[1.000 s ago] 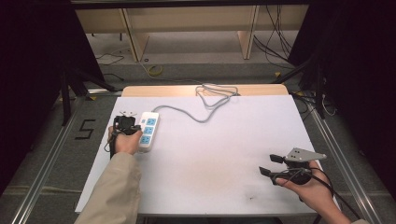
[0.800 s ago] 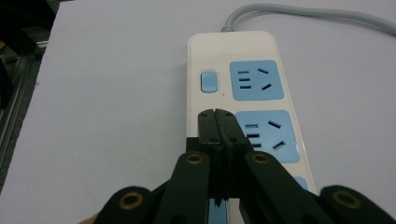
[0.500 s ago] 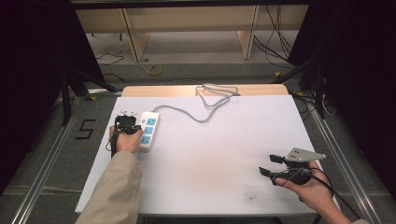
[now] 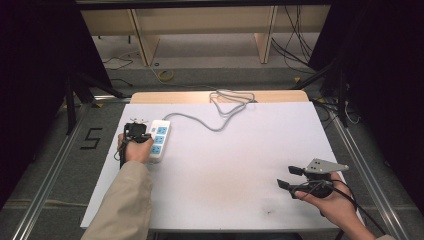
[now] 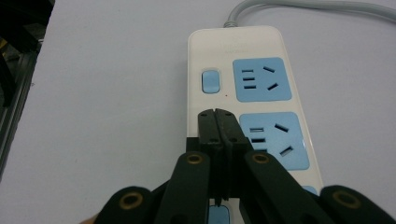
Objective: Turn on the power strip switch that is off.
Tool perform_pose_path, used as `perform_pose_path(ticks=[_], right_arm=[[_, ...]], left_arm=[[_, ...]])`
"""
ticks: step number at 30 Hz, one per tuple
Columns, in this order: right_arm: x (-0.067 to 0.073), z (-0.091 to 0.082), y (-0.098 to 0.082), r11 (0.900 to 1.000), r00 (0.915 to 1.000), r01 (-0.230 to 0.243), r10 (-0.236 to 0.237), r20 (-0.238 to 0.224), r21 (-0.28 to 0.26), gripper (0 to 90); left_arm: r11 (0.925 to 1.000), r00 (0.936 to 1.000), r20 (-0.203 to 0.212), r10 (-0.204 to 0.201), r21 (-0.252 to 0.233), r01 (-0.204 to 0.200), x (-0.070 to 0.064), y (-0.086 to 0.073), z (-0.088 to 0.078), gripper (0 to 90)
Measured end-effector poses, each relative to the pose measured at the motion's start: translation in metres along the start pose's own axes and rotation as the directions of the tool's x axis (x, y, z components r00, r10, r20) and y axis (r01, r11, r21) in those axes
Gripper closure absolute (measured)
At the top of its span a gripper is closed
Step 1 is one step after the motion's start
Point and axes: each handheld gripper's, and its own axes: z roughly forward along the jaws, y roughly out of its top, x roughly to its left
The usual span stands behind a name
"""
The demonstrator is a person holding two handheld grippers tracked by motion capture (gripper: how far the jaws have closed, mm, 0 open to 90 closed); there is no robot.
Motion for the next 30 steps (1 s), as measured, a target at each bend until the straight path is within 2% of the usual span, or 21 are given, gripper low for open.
perform_pose_path(ticks=[2,8,12,19,23,30], right_arm=[[0.0001,-0.0002,0.0,1.0,1.0,0.001,-0.001,0.0,0.0,32.4],[0.0003,-0.0001,-0.0001,1.0,1.0,0.0,0.0,-0.002,0.003,32.4],[0.0005,-0.0002,0.0001,1.0,1.0,0.001,-0.001,-0.003,0.001,32.4],[0.0007,-0.0004,0.0003,1.0,1.0,0.003,-0.003,-0.003,0.002,32.4],[0.0007,-0.0005,0.0003,1.0,1.0,0.003,-0.003,-0.003,0.003,32.3],[0.001,-0.0007,0.0004,1.0,1.0,0.006,-0.006,-0.004,0.002,32.3]], left_arm=[[0.9999,0.9999,-0.002,0.015,0.008,-0.015,-0.0009,0.0012,0.0002,90.0],[0.9997,0.9999,0.014,0.001,0.025,-0.002,-0.0005,0.0029,0.0007,90.0],[0.9991,0.9997,0.01,0.024,0.036,-0.024,-0.0011,0.0044,0.0008,90.0],[0.9989,0.9998,0.008,0.016,0.044,-0.016,-0.0015,0.0057,0.0016,90.0],[0.9977,0.9992,0.004,0.039,0.055,-0.039,-0.0022,0.0067,0.0016,90.0],[0.9976,0.9995,0.009,0.029,0.062,-0.029,-0.0014,0.0076,0.0023,90.0]])
